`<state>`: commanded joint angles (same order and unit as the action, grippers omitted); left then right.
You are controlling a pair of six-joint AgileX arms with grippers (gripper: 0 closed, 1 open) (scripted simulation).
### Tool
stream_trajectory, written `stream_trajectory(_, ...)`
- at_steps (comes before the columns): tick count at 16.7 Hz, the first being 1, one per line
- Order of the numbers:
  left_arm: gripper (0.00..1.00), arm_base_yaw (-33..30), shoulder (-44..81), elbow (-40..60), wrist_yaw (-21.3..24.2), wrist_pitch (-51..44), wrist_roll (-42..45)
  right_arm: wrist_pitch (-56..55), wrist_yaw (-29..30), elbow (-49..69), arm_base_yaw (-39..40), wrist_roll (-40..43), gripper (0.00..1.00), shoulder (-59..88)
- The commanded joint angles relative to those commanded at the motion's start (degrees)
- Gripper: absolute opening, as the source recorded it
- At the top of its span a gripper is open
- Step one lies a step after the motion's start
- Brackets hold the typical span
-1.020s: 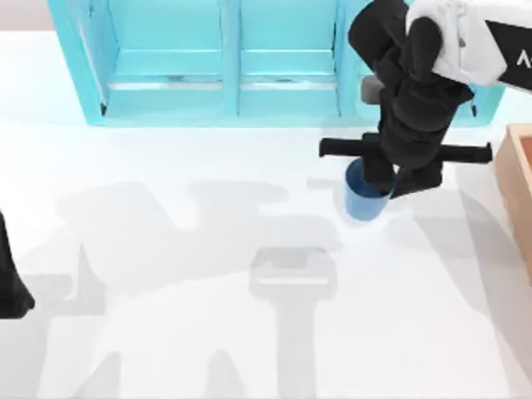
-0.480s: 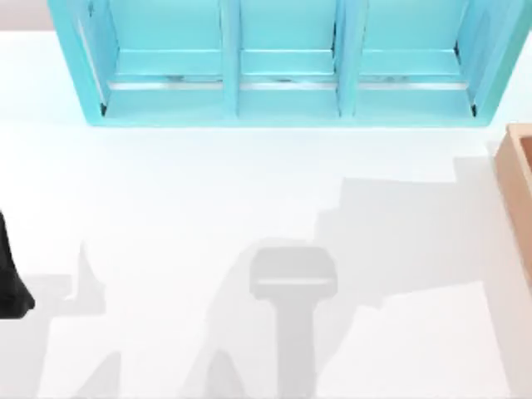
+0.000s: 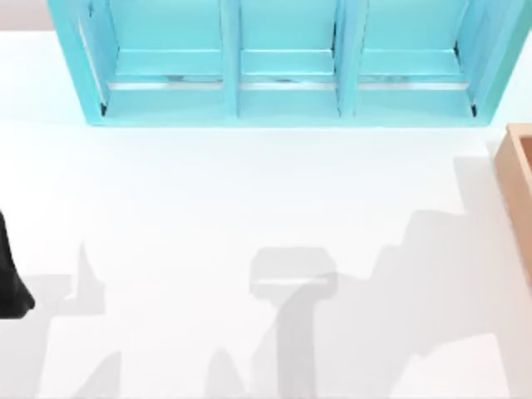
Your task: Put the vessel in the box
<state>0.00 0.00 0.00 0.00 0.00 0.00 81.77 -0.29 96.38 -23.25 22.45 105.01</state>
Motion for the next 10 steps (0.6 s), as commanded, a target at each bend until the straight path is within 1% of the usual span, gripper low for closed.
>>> stream_trajectory(4,1.0,0.0,0.0,0.0,0.0,0.0,0.0,-0.9,0.2,-0.8,0.4,-0.1,0.0,0.2)
stream_trajectory(10,1.0,0.0,0.0,0.0,0.0,0.0,0.0,-10.8,0.2,-11.1,1.2,-1.2,0.0,-0.2)
